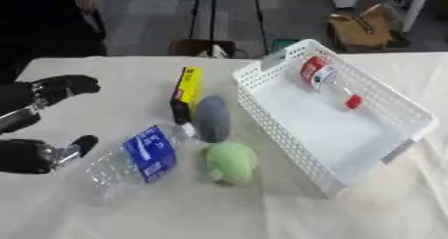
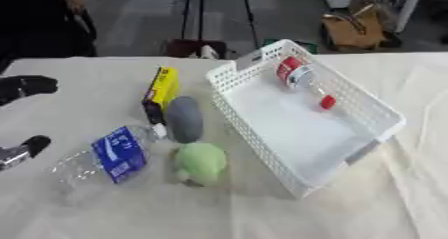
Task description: Pick up objects on the table and place them in the box.
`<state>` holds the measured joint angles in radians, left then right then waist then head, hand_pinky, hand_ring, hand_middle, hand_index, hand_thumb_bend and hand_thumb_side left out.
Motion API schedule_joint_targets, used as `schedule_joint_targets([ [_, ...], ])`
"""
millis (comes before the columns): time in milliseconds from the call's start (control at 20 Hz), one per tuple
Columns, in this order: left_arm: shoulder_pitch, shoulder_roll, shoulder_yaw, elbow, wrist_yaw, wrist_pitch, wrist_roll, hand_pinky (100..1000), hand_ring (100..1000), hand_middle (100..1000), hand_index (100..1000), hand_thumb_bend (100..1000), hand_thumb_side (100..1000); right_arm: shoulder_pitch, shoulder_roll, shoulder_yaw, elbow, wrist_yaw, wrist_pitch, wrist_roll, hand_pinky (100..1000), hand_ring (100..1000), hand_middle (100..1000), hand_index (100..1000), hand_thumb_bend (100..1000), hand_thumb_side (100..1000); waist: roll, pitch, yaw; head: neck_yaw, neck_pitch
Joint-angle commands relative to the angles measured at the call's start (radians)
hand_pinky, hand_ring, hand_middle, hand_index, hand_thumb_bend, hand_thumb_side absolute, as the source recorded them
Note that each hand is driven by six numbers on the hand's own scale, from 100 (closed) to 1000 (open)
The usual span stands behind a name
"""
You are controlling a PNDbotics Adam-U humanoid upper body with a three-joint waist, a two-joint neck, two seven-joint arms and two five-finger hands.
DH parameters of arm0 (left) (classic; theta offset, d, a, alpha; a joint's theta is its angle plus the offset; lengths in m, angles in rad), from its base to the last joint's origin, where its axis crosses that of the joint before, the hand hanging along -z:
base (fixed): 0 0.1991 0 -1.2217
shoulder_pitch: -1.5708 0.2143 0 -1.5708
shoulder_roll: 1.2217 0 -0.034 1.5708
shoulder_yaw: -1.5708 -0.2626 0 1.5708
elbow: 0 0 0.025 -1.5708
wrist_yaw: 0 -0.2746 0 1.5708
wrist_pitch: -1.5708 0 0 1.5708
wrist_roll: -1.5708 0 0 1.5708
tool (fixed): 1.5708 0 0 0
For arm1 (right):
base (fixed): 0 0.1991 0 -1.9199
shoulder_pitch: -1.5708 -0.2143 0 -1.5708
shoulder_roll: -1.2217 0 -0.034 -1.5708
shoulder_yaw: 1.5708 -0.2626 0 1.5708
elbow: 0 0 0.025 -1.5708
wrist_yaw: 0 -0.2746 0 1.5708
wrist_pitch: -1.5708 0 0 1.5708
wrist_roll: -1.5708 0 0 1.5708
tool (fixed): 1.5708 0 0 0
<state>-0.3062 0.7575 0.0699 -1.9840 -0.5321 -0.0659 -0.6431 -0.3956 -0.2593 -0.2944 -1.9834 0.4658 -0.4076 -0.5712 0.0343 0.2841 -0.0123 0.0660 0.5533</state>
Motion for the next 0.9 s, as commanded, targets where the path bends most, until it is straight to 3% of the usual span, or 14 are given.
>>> schedule_joint_targets([
  [50,-0.016,0.020,0.001,-0.016,-0.018,-0.005,-0.023,930,986,984,1000,511,908,-0.007,-0.020,0.003,-0.017,-0.005,-0.001,0.003,690,639,569,777,100,897,-0.001,-0.020,-0.001,0.003,0.004],
  [350,-0.015,0.065,-0.047,0.032,-0.049,-0.009,-0.056,921,994,998,1000,479,866,-0.005,-0.019,0.005,-0.017,-0.010,0.000,0.008,689,632,562,775,100,894,0.001,-0.019,-0.001,0.006,0.010],
  [750,-0.012,0.231,-0.157,0.162,0.098,0.034,0.017,959,1000,1000,1000,450,826,-0.005,-0.020,0.011,-0.017,-0.016,-0.002,0.018,689,626,557,772,100,893,0.007,-0.020,0.002,0.007,0.015],
  [800,-0.016,0.251,-0.171,0.179,0.088,0.043,0.026,951,1000,1000,1000,535,830,-0.006,-0.021,0.012,-0.017,-0.017,-0.003,0.019,689,623,554,771,100,892,0.007,-0.020,0.003,0.007,0.014],
  [900,-0.029,0.264,-0.196,0.210,0.054,0.047,0.036,942,1000,1000,1000,571,845,-0.006,-0.020,0.014,-0.017,-0.019,-0.004,0.020,688,622,552,770,100,889,0.007,-0.020,0.005,0.009,0.013],
])
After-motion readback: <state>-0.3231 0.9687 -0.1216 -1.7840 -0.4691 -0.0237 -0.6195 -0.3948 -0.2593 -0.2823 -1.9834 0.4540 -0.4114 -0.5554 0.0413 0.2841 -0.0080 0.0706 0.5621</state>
